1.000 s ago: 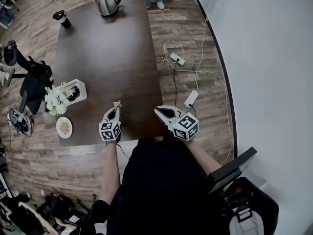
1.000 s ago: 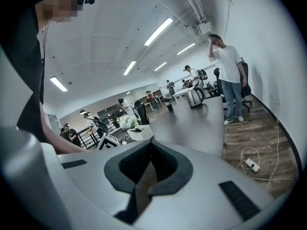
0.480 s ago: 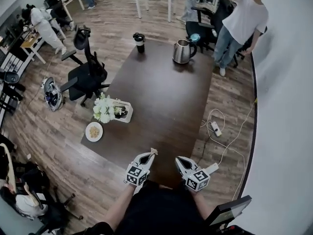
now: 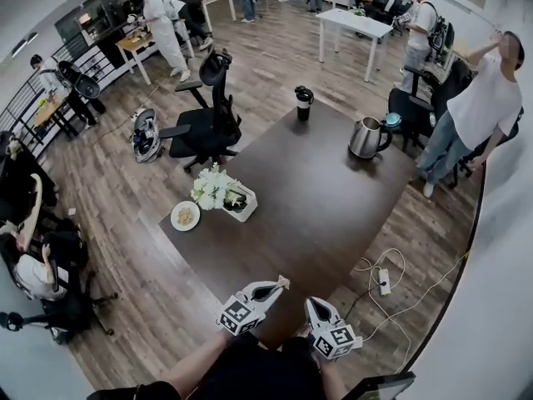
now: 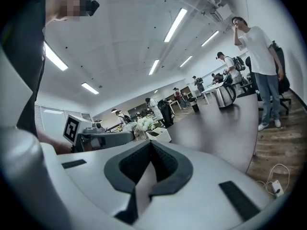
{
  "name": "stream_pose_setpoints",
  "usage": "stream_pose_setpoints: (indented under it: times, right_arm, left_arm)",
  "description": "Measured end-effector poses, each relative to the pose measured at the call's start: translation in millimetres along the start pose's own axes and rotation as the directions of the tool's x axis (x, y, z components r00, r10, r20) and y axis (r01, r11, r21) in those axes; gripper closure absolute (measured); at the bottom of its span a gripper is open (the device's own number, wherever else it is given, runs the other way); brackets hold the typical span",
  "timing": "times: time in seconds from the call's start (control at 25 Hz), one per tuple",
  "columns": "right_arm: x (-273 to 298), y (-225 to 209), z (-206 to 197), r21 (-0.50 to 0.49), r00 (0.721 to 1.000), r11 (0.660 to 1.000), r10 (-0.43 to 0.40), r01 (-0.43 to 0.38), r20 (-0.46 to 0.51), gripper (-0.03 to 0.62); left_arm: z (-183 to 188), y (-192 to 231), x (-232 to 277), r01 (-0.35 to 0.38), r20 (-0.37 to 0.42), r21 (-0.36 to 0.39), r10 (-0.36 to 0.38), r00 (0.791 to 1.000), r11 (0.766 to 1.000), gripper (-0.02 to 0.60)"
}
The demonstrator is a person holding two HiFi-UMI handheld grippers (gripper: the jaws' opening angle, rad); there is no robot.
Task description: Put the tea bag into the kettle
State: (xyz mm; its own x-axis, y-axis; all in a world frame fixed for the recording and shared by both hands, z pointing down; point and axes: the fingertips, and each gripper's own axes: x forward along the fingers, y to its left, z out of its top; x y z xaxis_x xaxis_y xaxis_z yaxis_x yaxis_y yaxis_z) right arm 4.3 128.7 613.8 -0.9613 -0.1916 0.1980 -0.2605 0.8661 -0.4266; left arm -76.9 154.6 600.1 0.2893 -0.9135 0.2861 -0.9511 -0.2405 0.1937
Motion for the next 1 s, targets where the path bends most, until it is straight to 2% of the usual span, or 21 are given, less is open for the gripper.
stream_pose_setpoints:
  times: [0.2,0.44,0.6,0.8,1.0]
  right_arm:
    - [-27.9,-27.9,1.2,-0.006,0.999,0.999,0.044,-0.045,-0.023,0.588]
    - [-43.9,-60.7,0.7,0.055,0.999,0.998,-0.003,0.006,-0.052,0.588]
    - [-43.7,-49.7,-5.8,0.03,0.995,0.999,-0.018,0.021,-0.099,0.588]
    - [-43.3,-19.9,-1.9,-0.062,0.99,0.998,-0.019,0.01,-0.142,0.588]
    - [-30.4,-3.8,-1.6,-0.089,0.986,0.996,-0.025,0.011,-0.165,0.588]
  left_arm:
    - [-5.9,-29.0,7.6,-0.091,0.014,-0.056,0.091,0.996,0.994,0.572]
    - [6.4,-45.8,8.0,-0.113,0.075,-0.075,0.118,0.99,0.991,0.572]
    - [14.1,-43.5,-5.1,-0.104,0.129,-0.046,0.109,0.986,0.994,0.572]
    - [24.0,-36.2,-21.1,-0.085,0.198,-0.009,0.085,0.976,0.996,0.572]
    - [33.5,-24.6,-30.8,-0.101,0.219,0.005,0.097,0.971,0.995,0.572]
